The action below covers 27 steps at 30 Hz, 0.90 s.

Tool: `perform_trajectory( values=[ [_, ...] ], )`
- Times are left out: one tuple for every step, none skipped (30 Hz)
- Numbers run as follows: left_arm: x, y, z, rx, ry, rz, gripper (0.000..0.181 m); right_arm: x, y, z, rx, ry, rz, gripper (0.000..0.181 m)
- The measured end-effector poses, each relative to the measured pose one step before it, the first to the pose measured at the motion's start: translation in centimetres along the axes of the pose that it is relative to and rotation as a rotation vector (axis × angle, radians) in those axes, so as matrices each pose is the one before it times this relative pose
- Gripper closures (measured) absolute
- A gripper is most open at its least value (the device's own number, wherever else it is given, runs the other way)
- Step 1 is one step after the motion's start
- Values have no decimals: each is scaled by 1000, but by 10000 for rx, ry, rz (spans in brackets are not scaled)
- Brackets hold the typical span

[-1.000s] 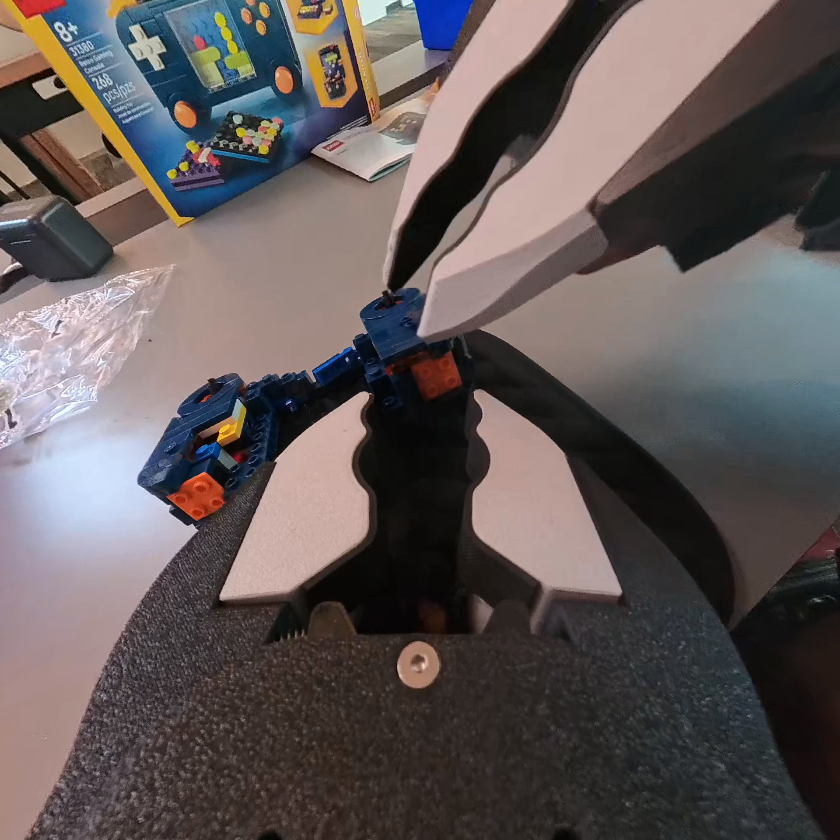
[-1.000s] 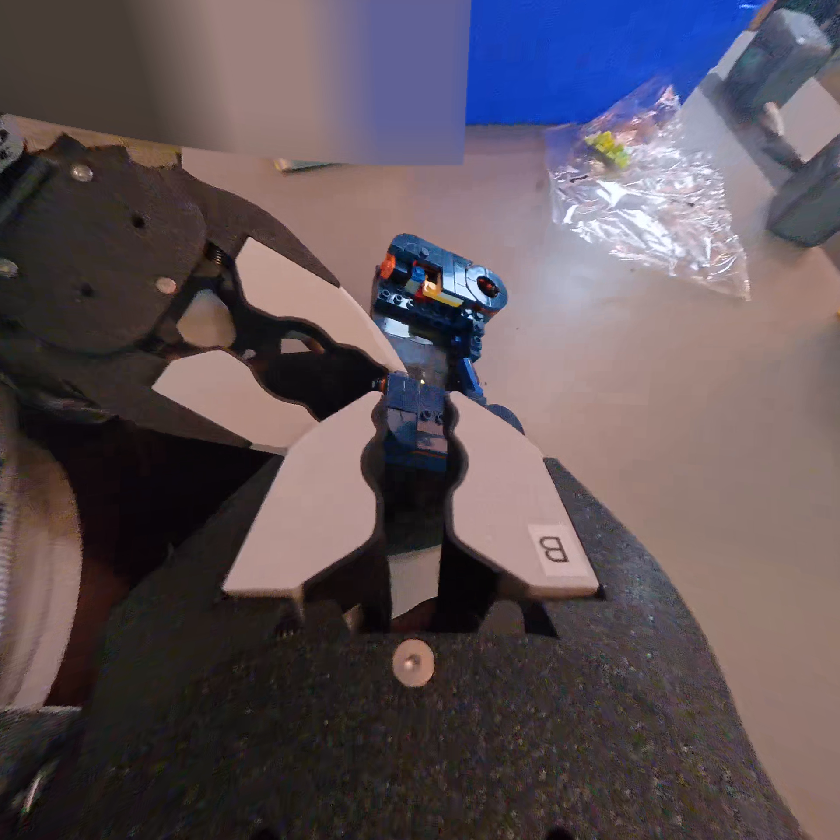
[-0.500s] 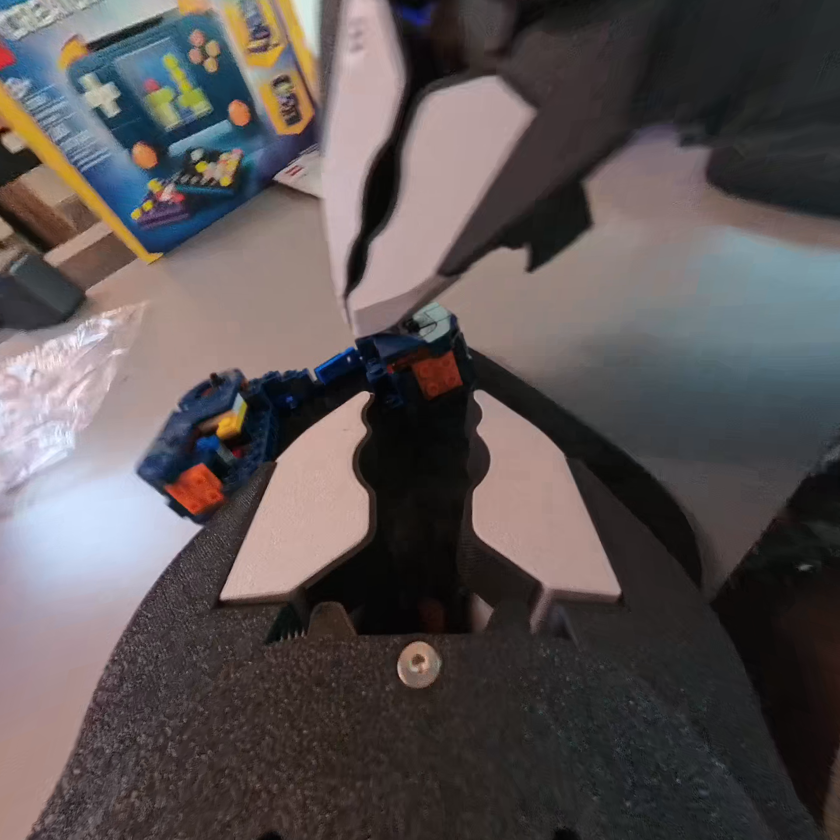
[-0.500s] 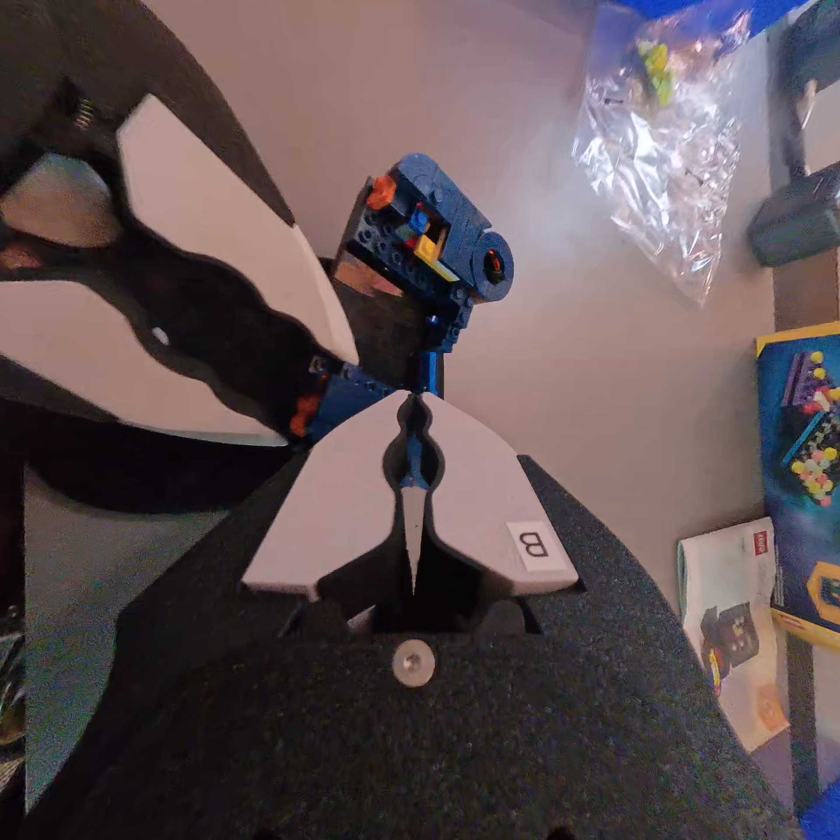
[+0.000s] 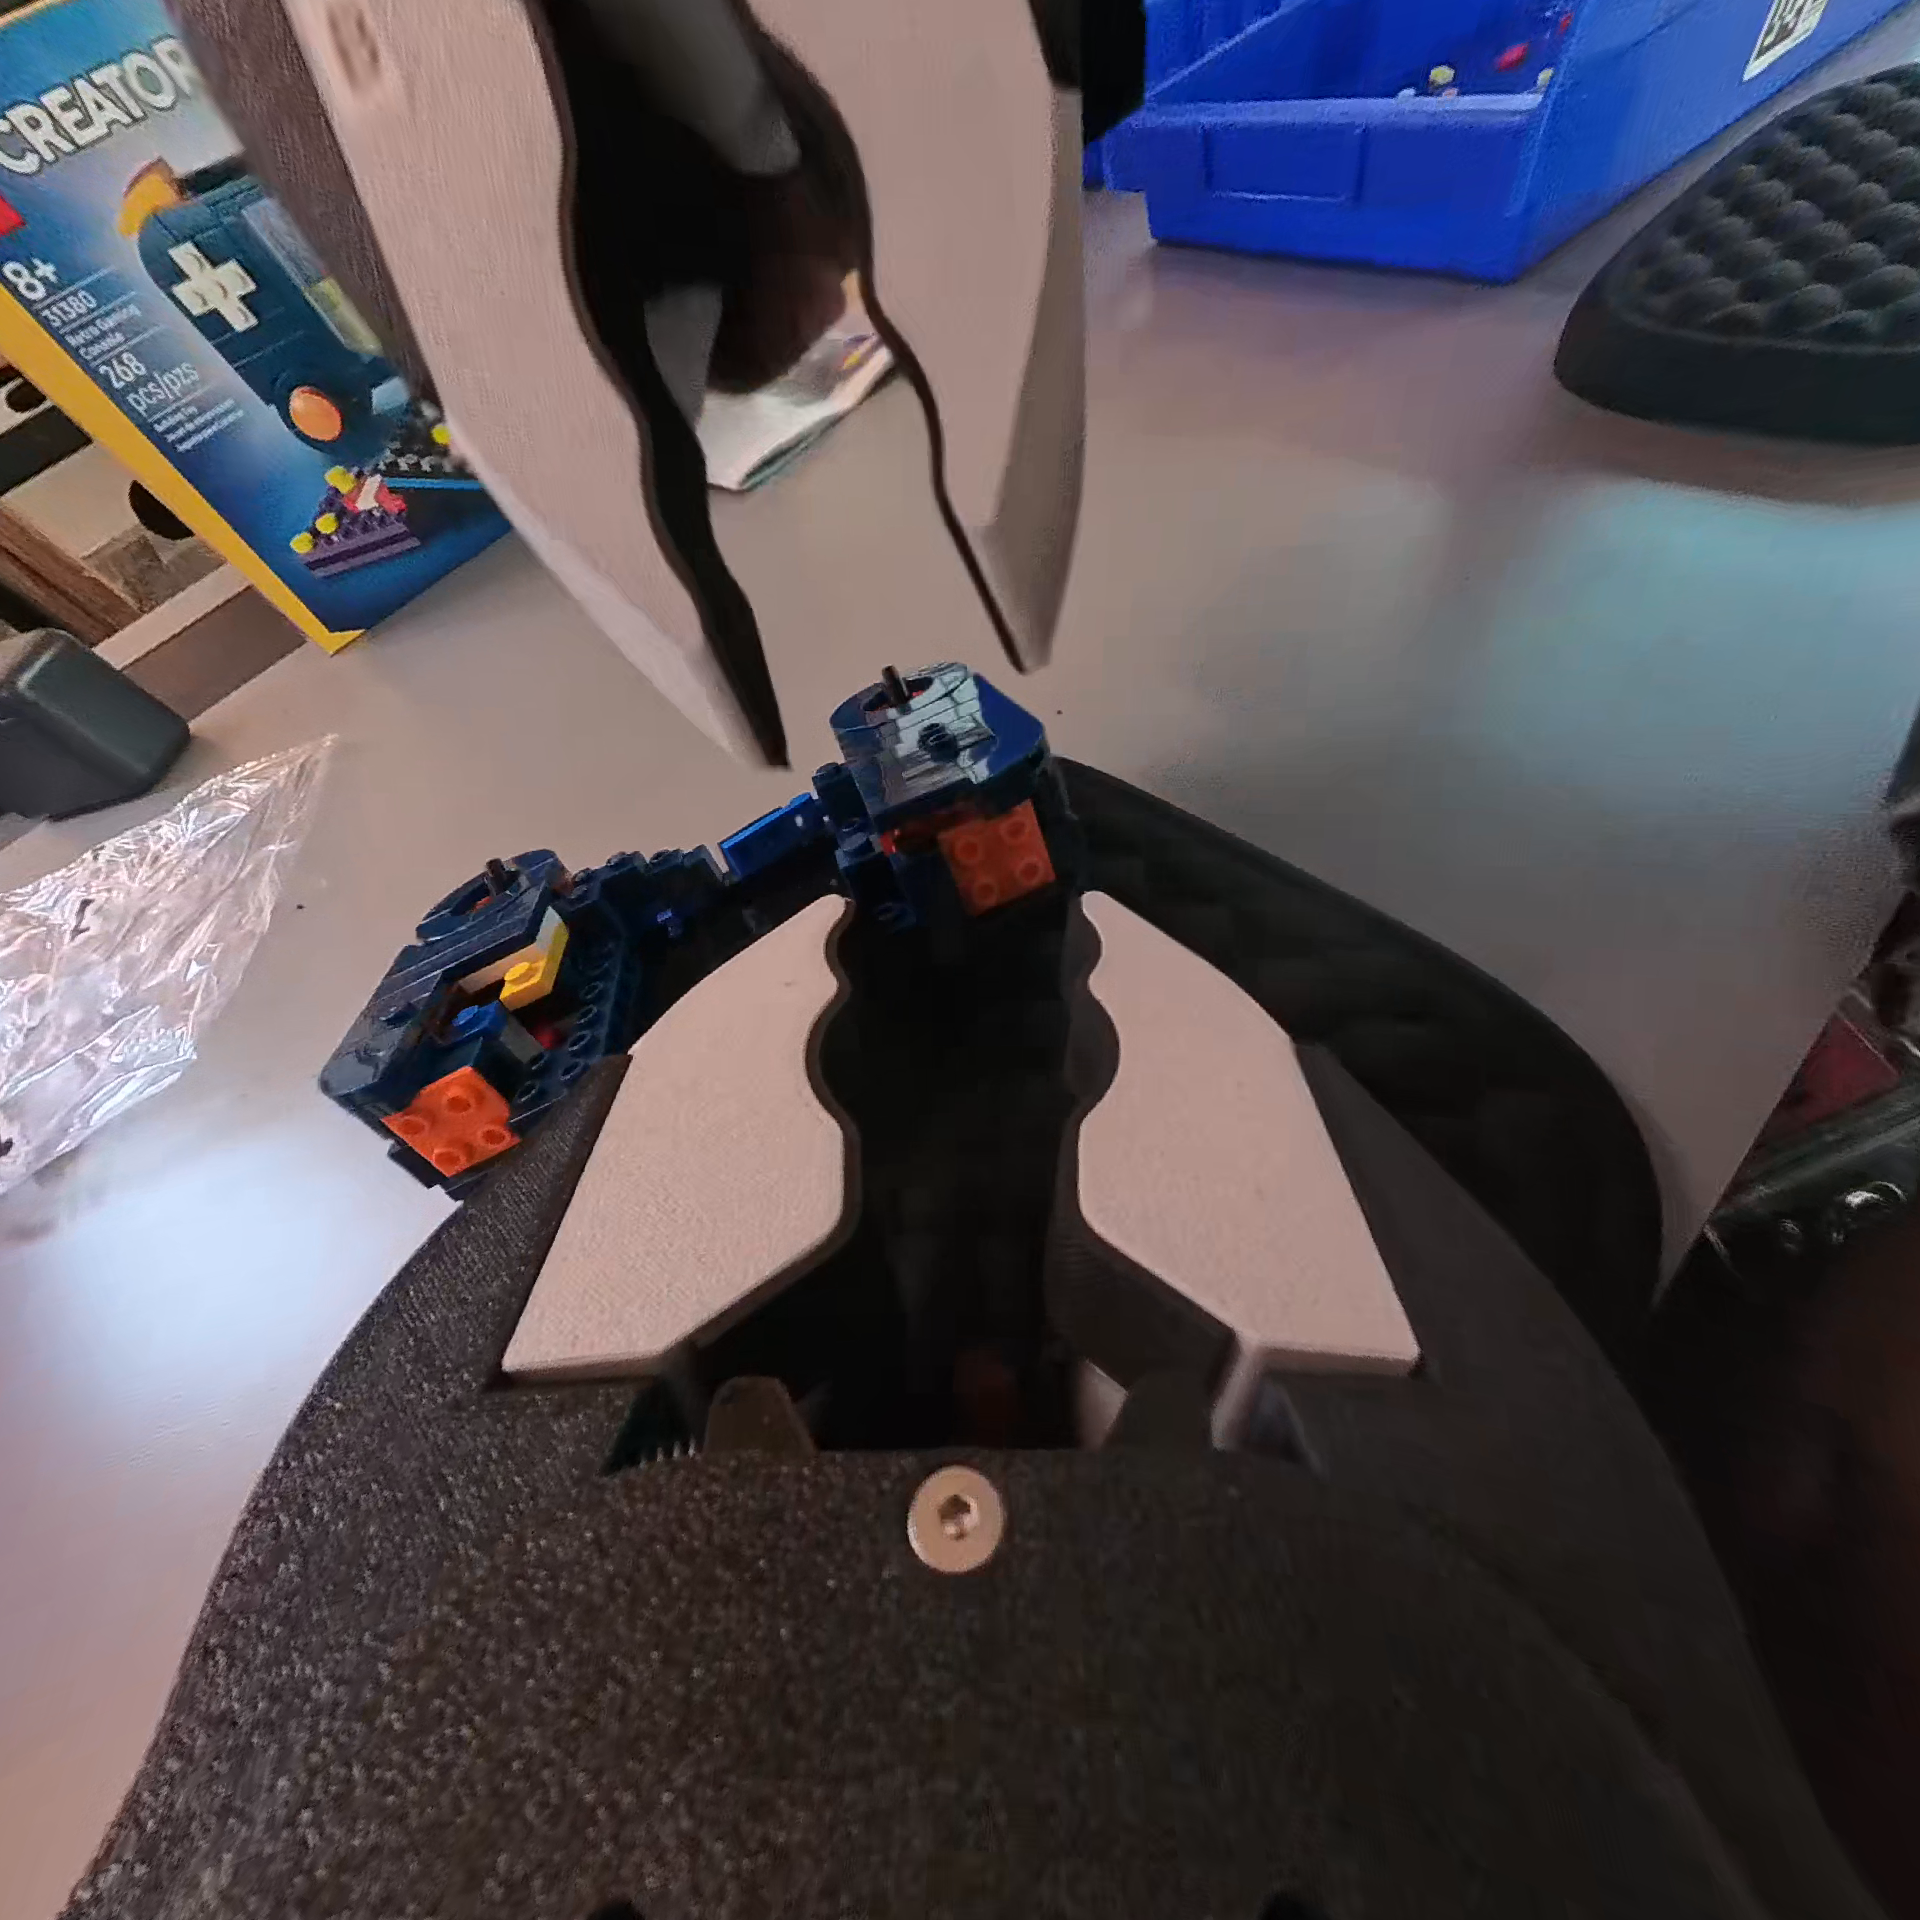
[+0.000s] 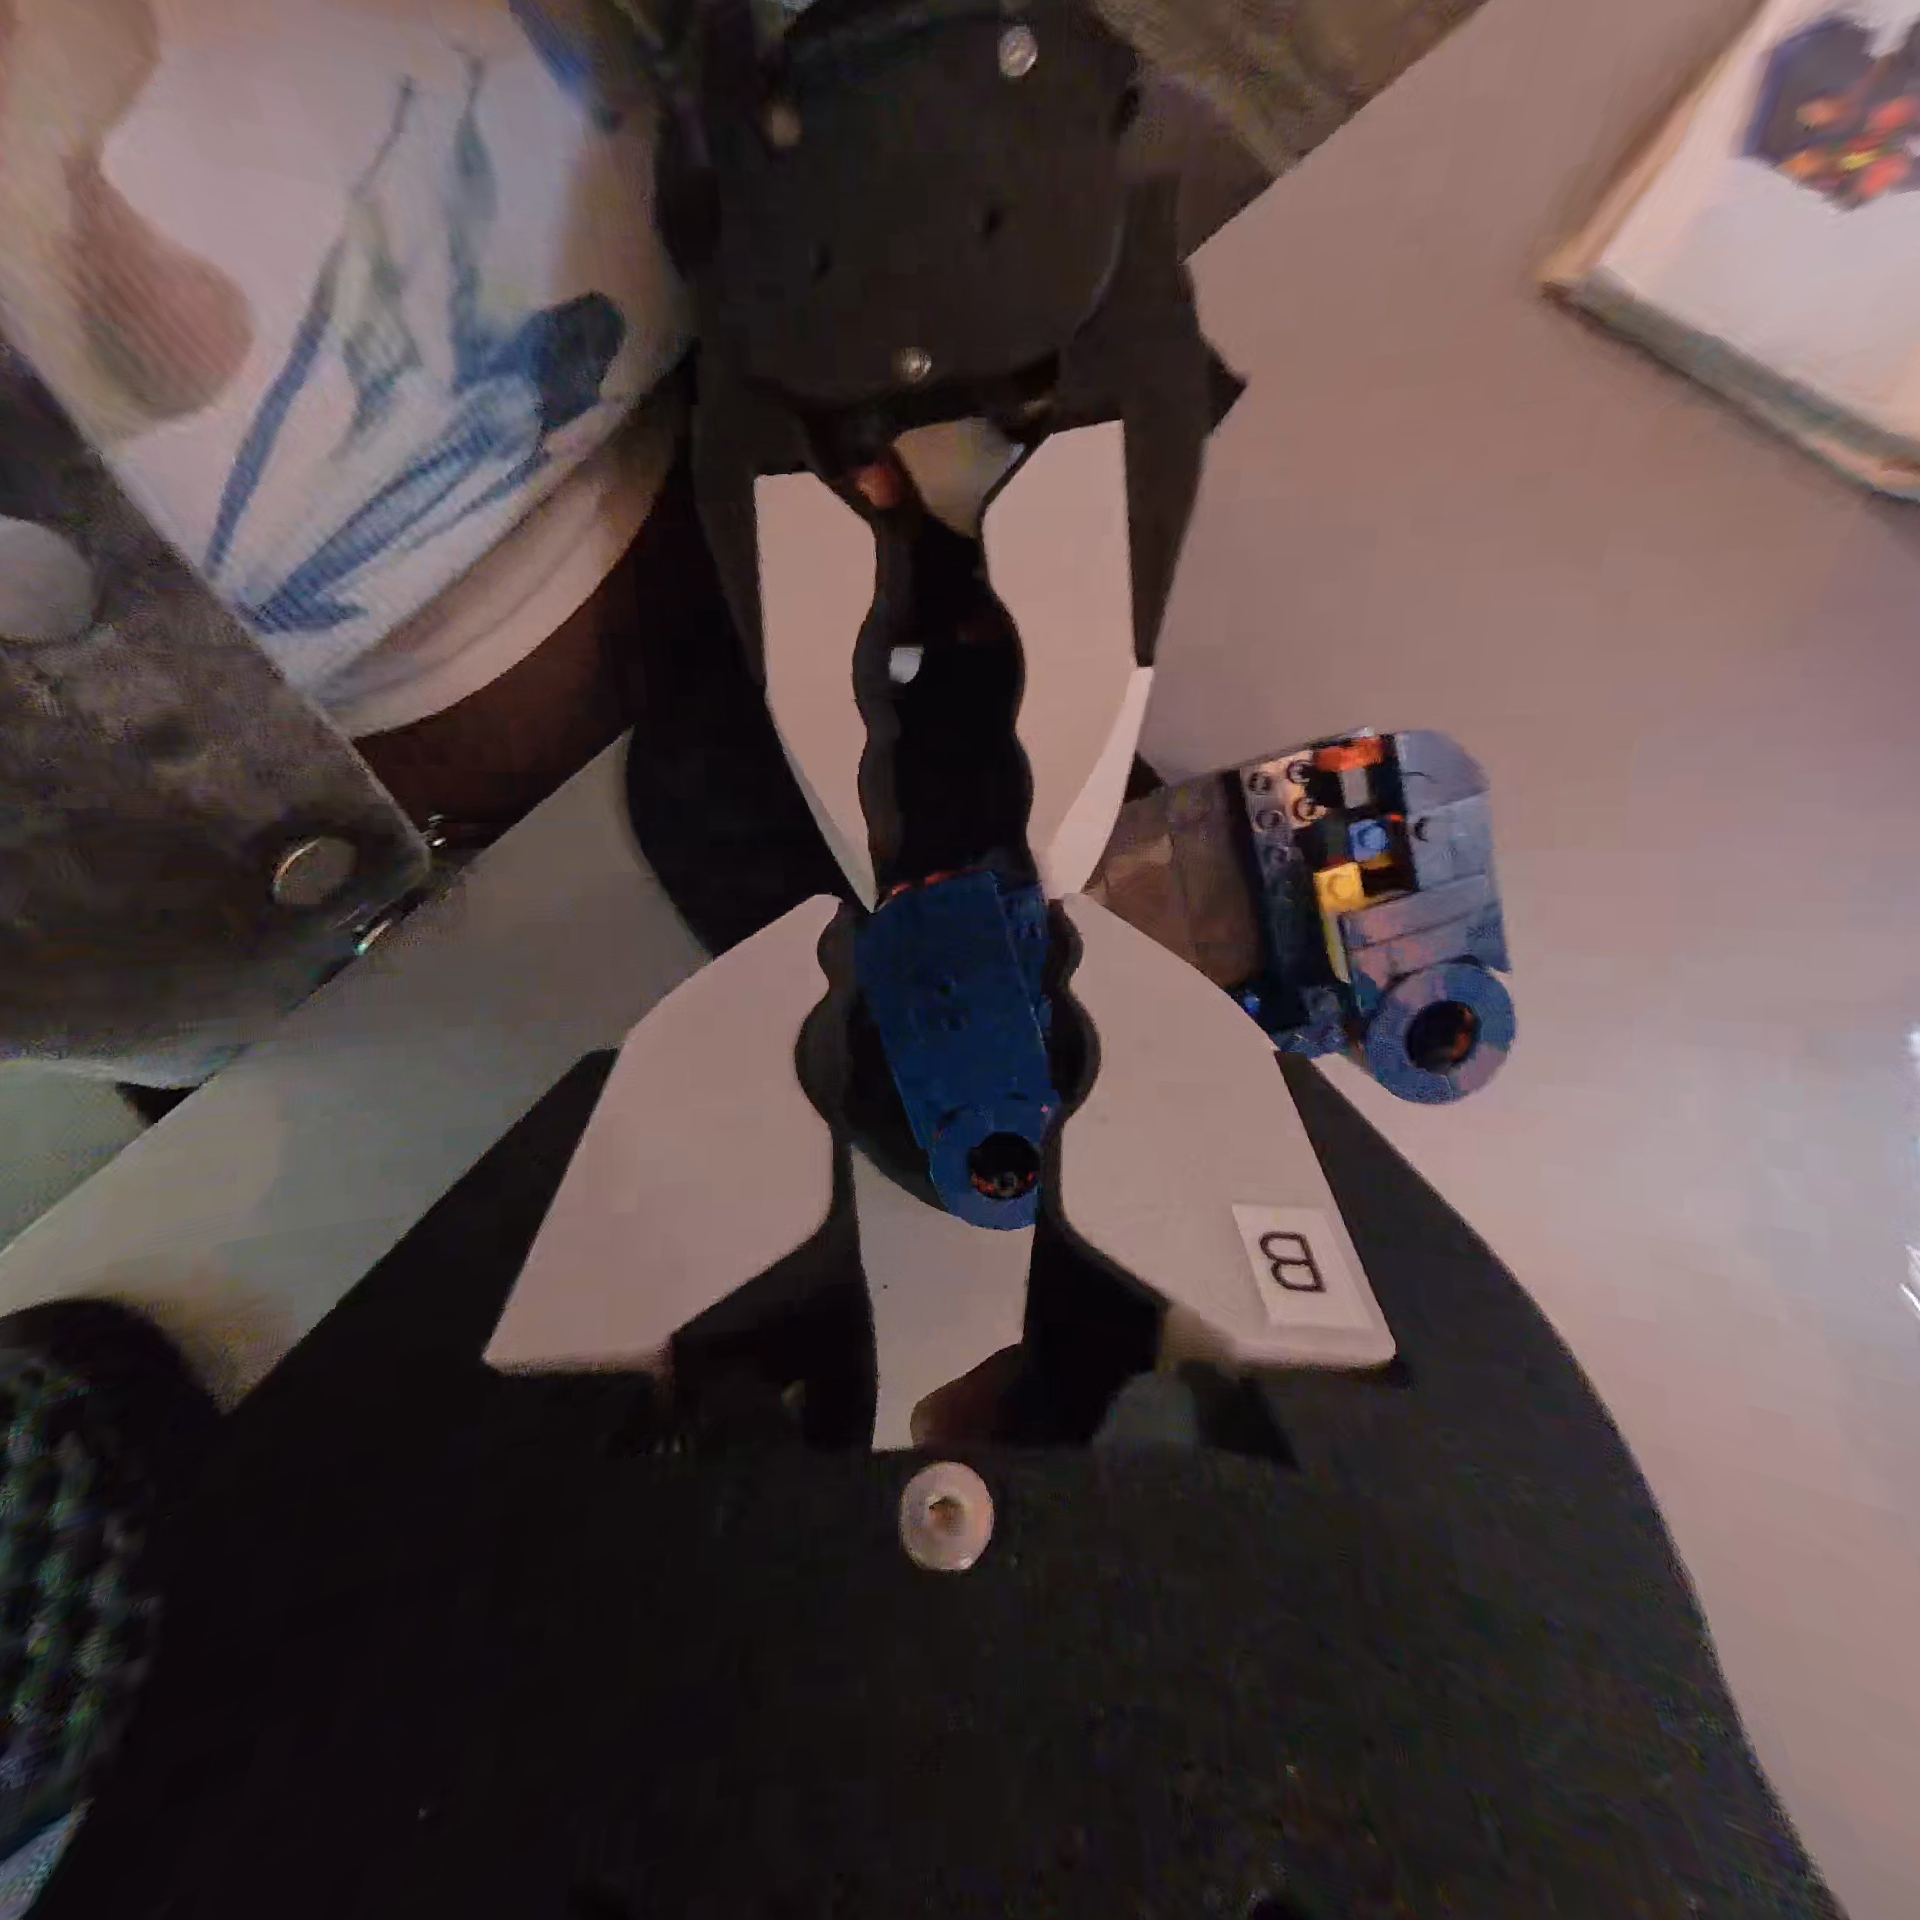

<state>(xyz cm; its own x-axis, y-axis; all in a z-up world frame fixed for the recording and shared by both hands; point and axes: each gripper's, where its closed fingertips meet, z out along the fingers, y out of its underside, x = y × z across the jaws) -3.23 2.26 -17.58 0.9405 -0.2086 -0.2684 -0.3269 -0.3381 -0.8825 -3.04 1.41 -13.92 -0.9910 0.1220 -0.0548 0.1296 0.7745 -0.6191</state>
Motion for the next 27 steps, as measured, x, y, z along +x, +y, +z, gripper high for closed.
perform_trajectory(
  values=[
    [-24,-2,-53,19,21,-55,144,-332,230,594,-175,-570,-217,144],
    [-64,-1,-46,13,11,-68,144,-141,174,476,-152,-295,-330,146],
    [-18,47,-18,-19,62,-73,145,-54,120,427,-93,-122,-357,147],
    [36,208,36,-140,90,-43,144,49,9,270,5,8,-323,148],
    [60,21,19,-18,71,-20,144,123,95,89,-92,117,-309,152],
    [-37,27,2,-15,-4,-28,144,38,14,27,-32,49,-211,152],
    [-18,-23,-10,16,20,-53,144,42,7,-35,-27,74,-163,152],
    [-49,-21,-10,20,18,-55,144,29,-10,-47,14,85,-72,152],
    [-52,-20,-25,25,9,-60,144,76,-34,-49,33,139,-54,153],
    [-13,-39,-23,40,31,1,144,32,-64,-51,50,153,-107,153],
    [-47,-44,-22,36,17,-55,144,71,-73,-62,28,215,-113,153],
    [-110,-76,-36,67,19,-130,145,227,-139,-95,43,308,-39,155],
    [-95,-58,-36,47,57,-174,145,217,-87,-107,13,336,27,156],
    [400,-331,25,191,333,-108,145,1055,-478,-249,363,920,35,181],
    [786,-384,117,162,543,-410,145,-341,-329,-148,193,-116,-481,181],
    [387,130,225,-179,347,-407,145,-77,169,103,-127,42,-87,181],
    [-438,143,48,-99,-245,94,145,-309,74,128,8,-63,27,181],
    [-328,144,-41,-65,-214,345,145,216,85,-16,123,282,255,181],
    [-64,58,-34,-18,-58,177,145,-163,-109,-248,324,-36,258,181],
    [-40,187,-46,-98,11,30,145,-325,-95,-316,269,-264,344,175],
    [14,53,-83,-9,47,-1,145,-8,136,-193,68,-175,354,167],
    [37,-63,-64,59,33,17,145,17,244,-118,-78,-180,269,165],
    [8,-2,-4,1,-2,15,145,-78,161,15,-83,-301,183,162],
    [29,26,22,-17,-5,88,145,-125,57,93,-54,-384,164,161],
    [14,11,13,-12,-36,69,145,-7,-30,130,-11,-318,166,162],
    [20,7,7,-5,-33,57,145,31,-12,122,-20,-297,157,162],
    [33,-6,-9,5,-20,55,145,66,18,110,-59,-248,117,161]
  ],
)
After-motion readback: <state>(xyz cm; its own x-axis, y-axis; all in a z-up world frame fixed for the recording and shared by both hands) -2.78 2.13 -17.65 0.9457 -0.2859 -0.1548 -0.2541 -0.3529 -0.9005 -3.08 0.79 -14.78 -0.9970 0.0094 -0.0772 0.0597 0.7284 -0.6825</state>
